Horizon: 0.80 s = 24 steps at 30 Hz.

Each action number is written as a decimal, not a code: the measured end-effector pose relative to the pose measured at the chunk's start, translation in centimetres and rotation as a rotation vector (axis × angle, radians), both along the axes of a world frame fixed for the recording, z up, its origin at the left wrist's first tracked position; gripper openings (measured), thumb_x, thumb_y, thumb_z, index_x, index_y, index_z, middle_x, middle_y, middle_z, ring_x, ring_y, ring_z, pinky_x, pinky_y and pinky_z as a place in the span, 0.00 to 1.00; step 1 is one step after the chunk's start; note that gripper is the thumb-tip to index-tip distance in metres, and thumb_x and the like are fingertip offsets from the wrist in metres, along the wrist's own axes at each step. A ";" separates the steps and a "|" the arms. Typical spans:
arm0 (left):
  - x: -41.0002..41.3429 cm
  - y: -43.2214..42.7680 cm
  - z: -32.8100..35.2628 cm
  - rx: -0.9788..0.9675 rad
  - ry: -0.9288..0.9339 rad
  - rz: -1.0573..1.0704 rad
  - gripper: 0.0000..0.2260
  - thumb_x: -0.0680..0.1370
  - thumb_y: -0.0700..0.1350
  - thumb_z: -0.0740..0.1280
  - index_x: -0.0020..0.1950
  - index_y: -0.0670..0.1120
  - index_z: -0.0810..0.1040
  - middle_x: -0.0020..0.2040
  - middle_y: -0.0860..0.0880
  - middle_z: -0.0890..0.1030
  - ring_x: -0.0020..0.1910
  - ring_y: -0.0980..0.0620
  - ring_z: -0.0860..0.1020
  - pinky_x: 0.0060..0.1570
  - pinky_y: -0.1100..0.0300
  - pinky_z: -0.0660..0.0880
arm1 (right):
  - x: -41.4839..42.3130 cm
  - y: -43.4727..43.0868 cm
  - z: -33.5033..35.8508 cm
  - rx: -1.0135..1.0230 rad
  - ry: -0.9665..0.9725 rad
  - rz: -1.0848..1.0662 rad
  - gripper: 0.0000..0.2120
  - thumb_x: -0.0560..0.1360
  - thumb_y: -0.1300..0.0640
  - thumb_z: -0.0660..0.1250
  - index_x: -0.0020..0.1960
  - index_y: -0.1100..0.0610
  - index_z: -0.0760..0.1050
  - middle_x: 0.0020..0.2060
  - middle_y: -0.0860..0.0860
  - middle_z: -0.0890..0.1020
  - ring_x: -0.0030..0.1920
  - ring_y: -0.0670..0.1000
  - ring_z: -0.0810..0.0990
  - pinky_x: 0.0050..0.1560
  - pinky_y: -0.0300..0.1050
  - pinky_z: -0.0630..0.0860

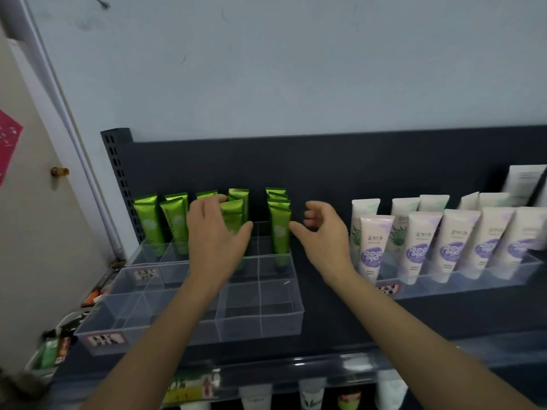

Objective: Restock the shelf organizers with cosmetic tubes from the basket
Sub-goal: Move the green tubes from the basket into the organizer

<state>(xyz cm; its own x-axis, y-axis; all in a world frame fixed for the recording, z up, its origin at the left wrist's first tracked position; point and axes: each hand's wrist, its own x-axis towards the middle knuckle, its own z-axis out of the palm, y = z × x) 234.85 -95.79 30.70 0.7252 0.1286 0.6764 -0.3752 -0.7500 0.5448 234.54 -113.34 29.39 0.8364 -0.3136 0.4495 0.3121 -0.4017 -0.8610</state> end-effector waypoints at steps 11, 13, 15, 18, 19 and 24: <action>-6.4 -12.9 -0.6 0.013 0.016 -0.528 0.19 0.73 0.48 0.72 0.61 0.47 0.72 0.55 0.53 0.73 0.53 0.59 0.72 0.52 0.66 0.71 | -11.3 -11.5 0.1 0.139 -0.145 -0.156 0.10 0.73 0.61 0.71 0.50 0.48 0.75 0.43 0.43 0.80 0.43 0.34 0.78 0.44 0.28 0.74; -7.4 -16.3 -1.2 0.038 0.023 -0.641 0.15 0.73 0.47 0.71 0.56 0.47 0.74 0.52 0.53 0.74 0.50 0.59 0.73 0.49 0.65 0.72 | -13.5 -14.8 -0.6 0.146 -0.128 -0.244 0.08 0.73 0.59 0.71 0.50 0.50 0.77 0.42 0.45 0.81 0.42 0.37 0.78 0.43 0.31 0.76; -8.5 -19.8 -2.0 0.090 0.035 -0.733 0.10 0.73 0.46 0.71 0.52 0.47 0.76 0.49 0.54 0.75 0.48 0.59 0.73 0.48 0.65 0.71 | -15.9 -18.2 -1.8 0.177 -0.093 -0.342 0.08 0.73 0.57 0.71 0.52 0.52 0.78 0.42 0.48 0.82 0.42 0.43 0.80 0.45 0.37 0.77; -10.8 -24.9 -3.8 0.153 0.102 -0.886 0.08 0.74 0.47 0.70 0.52 0.49 0.77 0.49 0.54 0.76 0.49 0.60 0.74 0.48 0.69 0.70 | -19.7 -22.9 -4.7 0.208 -0.004 -0.479 0.08 0.74 0.56 0.70 0.53 0.54 0.78 0.42 0.50 0.82 0.44 0.50 0.81 0.46 0.44 0.78; -11.5 -26.5 -4.8 0.159 0.130 -0.943 0.10 0.75 0.48 0.70 0.55 0.48 0.77 0.51 0.53 0.77 0.51 0.58 0.75 0.50 0.67 0.72 | -21.1 -24.4 -5.8 0.217 0.026 -0.523 0.08 0.74 0.56 0.70 0.53 0.54 0.78 0.42 0.50 0.82 0.44 0.50 0.81 0.46 0.46 0.78; -14.9 -34.2 -9.4 0.240 0.277 -1.150 0.21 0.75 0.47 0.70 0.67 0.46 0.73 0.57 0.50 0.79 0.54 0.58 0.76 0.55 0.65 0.73 | -27.5 -30.9 -10.9 0.266 0.172 -0.724 0.06 0.74 0.56 0.69 0.50 0.53 0.78 0.42 0.49 0.83 0.44 0.48 0.82 0.45 0.45 0.79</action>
